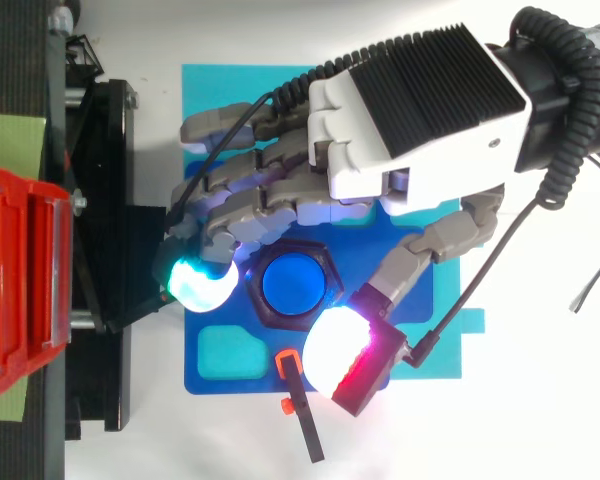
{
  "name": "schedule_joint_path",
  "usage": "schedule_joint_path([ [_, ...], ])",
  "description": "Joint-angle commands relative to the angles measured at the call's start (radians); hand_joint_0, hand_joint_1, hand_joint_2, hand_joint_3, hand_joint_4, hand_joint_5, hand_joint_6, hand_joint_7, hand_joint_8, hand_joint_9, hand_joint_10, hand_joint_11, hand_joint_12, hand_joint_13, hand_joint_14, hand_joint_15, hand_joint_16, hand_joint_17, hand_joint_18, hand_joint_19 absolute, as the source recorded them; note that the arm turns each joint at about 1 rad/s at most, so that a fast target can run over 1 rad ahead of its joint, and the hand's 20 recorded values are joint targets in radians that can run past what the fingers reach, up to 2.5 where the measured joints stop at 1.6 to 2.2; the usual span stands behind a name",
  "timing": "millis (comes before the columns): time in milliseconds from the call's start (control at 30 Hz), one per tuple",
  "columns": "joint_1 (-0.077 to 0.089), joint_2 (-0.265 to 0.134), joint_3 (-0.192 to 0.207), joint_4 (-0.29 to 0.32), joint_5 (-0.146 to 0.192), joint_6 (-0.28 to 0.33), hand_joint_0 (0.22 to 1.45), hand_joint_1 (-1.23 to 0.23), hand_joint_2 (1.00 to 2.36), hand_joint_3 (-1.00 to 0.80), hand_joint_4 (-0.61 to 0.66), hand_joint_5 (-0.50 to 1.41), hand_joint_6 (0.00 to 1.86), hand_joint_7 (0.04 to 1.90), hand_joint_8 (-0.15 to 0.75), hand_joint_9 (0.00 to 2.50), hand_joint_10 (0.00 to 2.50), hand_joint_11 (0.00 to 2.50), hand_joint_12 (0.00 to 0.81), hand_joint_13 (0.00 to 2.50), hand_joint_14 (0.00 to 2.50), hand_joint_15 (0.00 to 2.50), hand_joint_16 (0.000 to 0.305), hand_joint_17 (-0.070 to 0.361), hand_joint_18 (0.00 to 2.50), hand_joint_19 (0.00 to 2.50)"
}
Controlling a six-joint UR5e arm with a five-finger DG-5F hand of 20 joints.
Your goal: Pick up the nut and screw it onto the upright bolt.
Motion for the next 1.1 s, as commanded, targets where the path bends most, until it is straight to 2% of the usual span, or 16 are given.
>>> schedule_joint_path([
  [0,0.000,0.000,0.000,-0.003,0.000,0.000,0.50,-0.34,1.00,-0.50,0.26,-0.12,0.50,0.91,0.253,0.69,0.00,0.00,0.283,0.41,0.00,0.00,0.026,0.059,0.00,0.00],
  [333,0.001,0.000,0.000,-0.006,0.001,-0.001,0.50,-0.35,1.00,-0.50,0.26,-0.11,0.50,0.98,0.261,0.74,0.00,0.00,0.279,0.51,0.00,0.00,0.023,0.053,0.10,0.00],
  [867,-0.014,0.000,0.000,-0.001,-0.009,-0.001,0.50,-0.36,1.00,-0.50,0.23,-0.09,0.50,1.16,0.263,0.77,0.00,0.00,0.272,0.55,0.00,0.00,0.022,0.049,0.14,0.00],
  [1067,-0.029,0.000,0.000,0.014,-0.029,-0.003,0.51,-0.36,1.00,-0.50,0.21,-0.07,0.50,1.33,0.267,0.81,0.00,0.00,0.263,0.58,0.00,0.00,0.020,0.046,0.17,0.00],
])
